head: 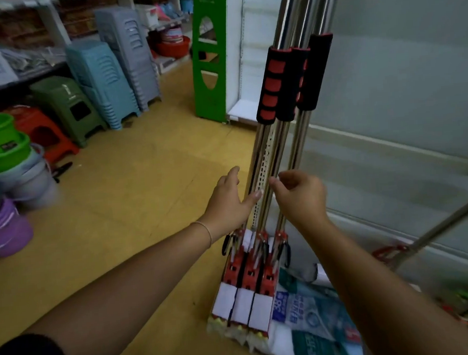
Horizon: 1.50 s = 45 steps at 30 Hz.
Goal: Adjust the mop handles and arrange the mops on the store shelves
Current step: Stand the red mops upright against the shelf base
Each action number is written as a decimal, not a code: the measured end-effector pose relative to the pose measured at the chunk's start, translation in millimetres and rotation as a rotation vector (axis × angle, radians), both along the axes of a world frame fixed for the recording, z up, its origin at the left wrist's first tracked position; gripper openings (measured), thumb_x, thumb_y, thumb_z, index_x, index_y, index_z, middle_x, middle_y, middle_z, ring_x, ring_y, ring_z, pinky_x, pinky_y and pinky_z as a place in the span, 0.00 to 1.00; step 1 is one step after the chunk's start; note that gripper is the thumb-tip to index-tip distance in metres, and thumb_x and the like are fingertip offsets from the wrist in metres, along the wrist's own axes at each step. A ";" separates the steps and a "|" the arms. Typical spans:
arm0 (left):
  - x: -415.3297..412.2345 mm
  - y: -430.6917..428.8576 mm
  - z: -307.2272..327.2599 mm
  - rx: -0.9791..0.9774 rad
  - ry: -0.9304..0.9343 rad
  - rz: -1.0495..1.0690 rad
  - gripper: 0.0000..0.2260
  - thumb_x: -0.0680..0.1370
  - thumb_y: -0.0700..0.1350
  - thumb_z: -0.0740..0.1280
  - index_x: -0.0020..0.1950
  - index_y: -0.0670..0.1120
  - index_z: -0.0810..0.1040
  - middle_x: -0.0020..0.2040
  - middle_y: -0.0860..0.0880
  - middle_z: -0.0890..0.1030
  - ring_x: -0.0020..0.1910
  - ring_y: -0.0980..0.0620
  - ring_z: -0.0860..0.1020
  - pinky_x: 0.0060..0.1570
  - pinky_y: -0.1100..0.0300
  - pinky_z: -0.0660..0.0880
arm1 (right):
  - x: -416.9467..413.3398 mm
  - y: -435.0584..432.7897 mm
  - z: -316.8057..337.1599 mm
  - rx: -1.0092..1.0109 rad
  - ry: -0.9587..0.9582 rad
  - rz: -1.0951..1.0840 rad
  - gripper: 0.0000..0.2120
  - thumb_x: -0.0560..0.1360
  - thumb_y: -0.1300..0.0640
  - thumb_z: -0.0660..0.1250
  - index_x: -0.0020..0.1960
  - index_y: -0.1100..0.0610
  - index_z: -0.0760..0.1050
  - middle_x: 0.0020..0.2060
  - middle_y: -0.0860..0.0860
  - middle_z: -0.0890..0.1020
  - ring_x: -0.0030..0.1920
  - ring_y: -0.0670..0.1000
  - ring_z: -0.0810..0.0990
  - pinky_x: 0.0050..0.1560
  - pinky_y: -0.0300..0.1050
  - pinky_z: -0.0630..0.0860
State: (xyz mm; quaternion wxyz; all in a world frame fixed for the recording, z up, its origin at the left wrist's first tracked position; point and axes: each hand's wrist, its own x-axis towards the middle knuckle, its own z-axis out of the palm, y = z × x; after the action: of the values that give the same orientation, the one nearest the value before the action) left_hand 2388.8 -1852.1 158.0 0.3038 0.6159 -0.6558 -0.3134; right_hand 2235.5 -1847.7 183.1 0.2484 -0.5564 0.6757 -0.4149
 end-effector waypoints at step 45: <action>-3.6 -104.2 -231.5 0.371 0.205 -0.243 0.28 0.65 0.54 0.81 0.60 0.45 0.79 0.57 0.60 0.81 0.59 0.67 0.76 0.60 0.64 0.75 | -35.7 -36.0 -237.6 0.408 0.004 0.136 0.26 0.77 0.62 0.70 0.71 0.54 0.65 0.51 0.45 0.77 0.59 0.53 0.79 0.43 0.32 0.71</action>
State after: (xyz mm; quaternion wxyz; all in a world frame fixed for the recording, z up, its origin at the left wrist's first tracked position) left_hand 2385.2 -1956.2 -73.5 0.2108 0.5428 -0.6220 -0.5236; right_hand 2199.8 -1883.7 -54.5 0.3820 -0.5398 0.7071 -0.2506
